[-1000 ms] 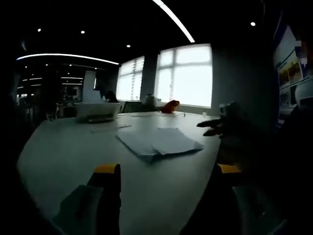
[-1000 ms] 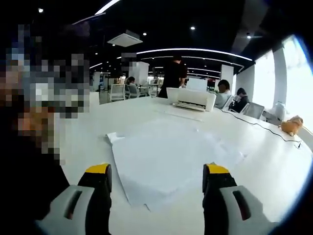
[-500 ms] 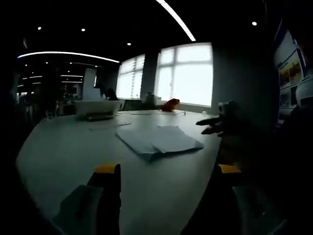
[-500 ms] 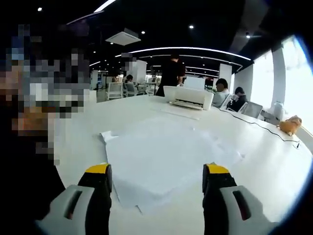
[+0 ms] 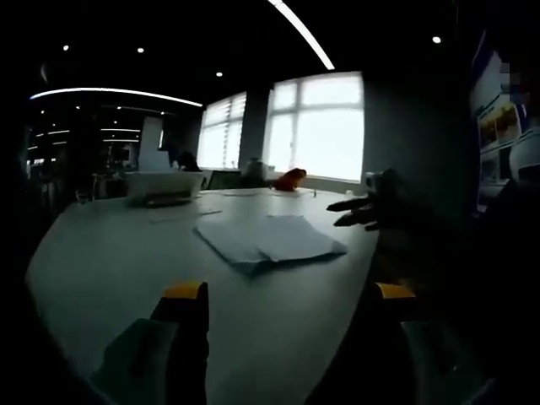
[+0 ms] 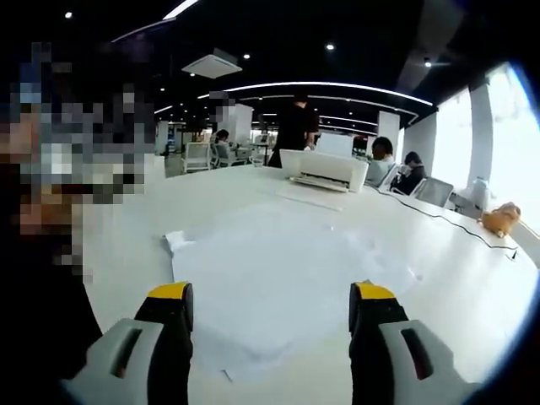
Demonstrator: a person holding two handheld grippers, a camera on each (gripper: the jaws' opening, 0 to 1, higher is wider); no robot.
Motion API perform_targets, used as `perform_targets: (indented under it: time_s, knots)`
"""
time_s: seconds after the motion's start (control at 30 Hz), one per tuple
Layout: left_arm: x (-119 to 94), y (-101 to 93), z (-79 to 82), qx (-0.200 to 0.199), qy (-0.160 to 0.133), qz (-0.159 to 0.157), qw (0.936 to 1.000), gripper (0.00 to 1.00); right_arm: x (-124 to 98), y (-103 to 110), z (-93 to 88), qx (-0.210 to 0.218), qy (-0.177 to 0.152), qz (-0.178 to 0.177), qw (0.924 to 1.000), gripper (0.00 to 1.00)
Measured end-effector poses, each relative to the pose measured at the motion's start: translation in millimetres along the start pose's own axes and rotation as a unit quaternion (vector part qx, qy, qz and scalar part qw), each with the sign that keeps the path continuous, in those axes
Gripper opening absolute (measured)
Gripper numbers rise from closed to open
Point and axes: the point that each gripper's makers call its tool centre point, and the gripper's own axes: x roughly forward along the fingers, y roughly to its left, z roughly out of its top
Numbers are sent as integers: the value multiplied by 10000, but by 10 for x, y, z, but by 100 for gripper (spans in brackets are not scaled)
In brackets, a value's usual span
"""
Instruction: Organize the stack of printing papers by aligning and flattening the scattered papers on the table
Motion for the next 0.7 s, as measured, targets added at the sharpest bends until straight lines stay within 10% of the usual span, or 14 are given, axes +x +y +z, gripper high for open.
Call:
perform_targets:
  time_s: [0.7]
  knots:
    - [9, -17, 15, 97, 54, 86, 9999, 80, 9, -84, 80, 56, -39, -94, 9999, 71]
